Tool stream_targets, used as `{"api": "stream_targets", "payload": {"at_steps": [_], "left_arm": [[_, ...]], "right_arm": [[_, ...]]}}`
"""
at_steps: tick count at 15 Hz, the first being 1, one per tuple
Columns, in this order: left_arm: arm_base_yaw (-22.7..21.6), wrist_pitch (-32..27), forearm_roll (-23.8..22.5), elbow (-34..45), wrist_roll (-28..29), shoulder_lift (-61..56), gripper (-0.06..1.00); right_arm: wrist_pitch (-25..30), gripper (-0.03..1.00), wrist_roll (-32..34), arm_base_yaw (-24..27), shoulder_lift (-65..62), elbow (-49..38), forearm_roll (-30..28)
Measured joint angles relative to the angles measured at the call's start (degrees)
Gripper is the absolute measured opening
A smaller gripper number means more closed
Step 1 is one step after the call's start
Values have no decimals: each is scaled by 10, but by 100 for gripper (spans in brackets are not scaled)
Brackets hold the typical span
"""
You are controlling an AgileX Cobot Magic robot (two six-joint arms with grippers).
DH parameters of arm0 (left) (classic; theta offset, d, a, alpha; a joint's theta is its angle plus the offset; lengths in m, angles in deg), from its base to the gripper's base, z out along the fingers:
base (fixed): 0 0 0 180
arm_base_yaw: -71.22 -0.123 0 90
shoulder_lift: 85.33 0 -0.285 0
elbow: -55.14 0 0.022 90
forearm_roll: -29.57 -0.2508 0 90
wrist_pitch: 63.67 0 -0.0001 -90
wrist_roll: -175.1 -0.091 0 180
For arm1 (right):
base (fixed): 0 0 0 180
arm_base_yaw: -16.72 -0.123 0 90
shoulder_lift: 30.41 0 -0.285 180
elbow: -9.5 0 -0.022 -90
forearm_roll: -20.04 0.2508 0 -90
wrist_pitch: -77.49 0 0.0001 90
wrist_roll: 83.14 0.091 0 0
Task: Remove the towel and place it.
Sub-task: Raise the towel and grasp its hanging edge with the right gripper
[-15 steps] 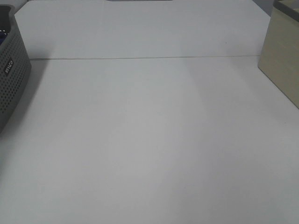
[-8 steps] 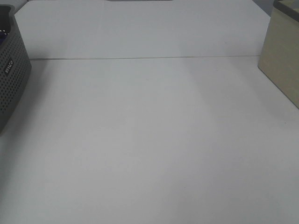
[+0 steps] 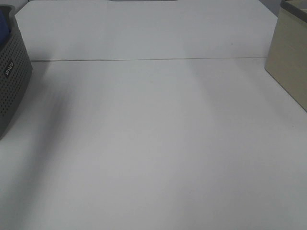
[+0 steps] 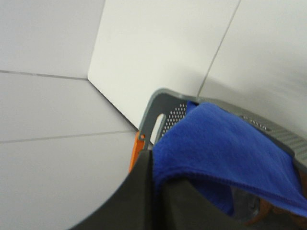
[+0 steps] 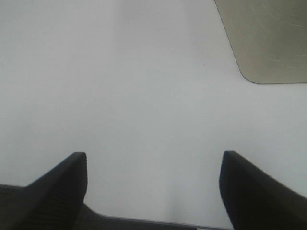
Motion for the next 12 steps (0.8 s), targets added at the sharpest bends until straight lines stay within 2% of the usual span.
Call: {"api": "stream_targets", "payload": {"at_steps": [2, 3, 4, 5, 7, 8, 12], "left_arm": [[56, -1, 0, 0, 6, -33, 0], [105, -1, -5, 0, 23, -48, 0], [115, -2, -6, 0, 26, -48, 0], [139, -3, -12, 0, 31, -48, 0], [190, -5, -23, 0, 35, -47, 0], [215, -5, -30, 0, 36, -47, 0], [304, -6, -45, 0, 37, -46, 0]], "right_arm": [[-23, 75, -2, 0, 5, 2, 31], [-97, 75, -42, 0, 42, 3, 95], [-115, 75, -58, 0, 56, 3, 117], [-155, 75, -109, 0, 86, 3, 164], [-197, 75, -245, 0, 164, 3, 264], [-205, 75, -327, 0, 207, 3, 335], [-178, 75, -700, 0, 401, 3, 641]]}}
